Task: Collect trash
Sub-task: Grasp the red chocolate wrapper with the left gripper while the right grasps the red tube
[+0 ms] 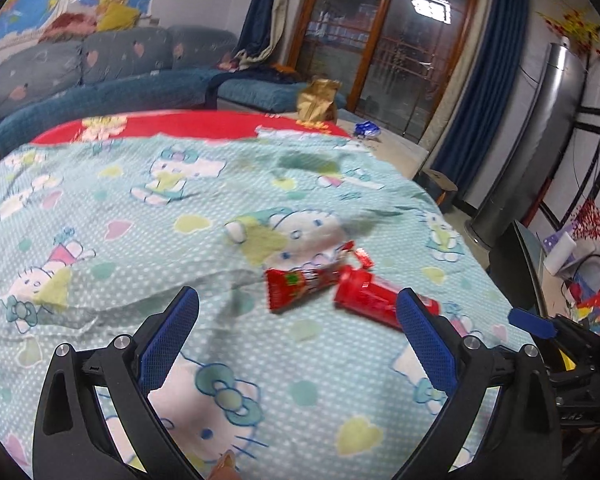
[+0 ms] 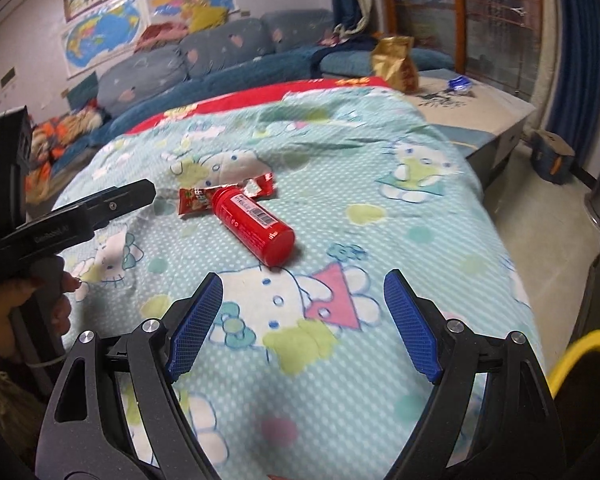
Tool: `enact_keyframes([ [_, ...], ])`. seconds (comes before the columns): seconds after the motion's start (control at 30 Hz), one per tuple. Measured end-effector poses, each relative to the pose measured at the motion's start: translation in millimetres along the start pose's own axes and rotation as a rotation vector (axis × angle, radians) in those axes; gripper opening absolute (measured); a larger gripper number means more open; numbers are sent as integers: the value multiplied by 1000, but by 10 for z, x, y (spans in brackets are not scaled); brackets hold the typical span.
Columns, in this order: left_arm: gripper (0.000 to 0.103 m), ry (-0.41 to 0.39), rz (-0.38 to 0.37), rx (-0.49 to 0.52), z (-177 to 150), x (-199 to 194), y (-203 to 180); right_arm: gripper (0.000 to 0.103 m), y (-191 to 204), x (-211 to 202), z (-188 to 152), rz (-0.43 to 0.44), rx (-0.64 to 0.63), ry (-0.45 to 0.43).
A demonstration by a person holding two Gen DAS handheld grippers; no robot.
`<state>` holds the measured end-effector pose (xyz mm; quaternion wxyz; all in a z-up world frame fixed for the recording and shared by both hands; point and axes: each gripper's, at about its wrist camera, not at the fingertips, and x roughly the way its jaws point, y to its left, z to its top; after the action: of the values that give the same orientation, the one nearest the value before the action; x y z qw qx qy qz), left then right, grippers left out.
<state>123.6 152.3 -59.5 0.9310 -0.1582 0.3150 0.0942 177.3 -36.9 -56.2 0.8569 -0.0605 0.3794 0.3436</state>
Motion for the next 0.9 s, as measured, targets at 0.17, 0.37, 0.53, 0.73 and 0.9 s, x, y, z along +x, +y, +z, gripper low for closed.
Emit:
enact_keyframes([
  [0.17, 77, 56, -36, -51, 11, 209, 175, 75, 85, 312, 151, 12, -57, 46],
  [0.37, 62, 104, -92, -111, 8, 414, 282, 75, 185, 592, 257, 24, -124, 92],
  [0.53, 56, 115, -115, -127, 26, 493, 287, 62, 266, 792, 289, 29, -172, 123],
  [0.73, 51, 121, -146, -87, 38, 547, 175, 39, 283, 852, 247, 53, -159, 132],
  [0.9, 42, 136, -145, -89, 25, 613, 152, 35, 176, 695, 120, 52, -76, 110],
])
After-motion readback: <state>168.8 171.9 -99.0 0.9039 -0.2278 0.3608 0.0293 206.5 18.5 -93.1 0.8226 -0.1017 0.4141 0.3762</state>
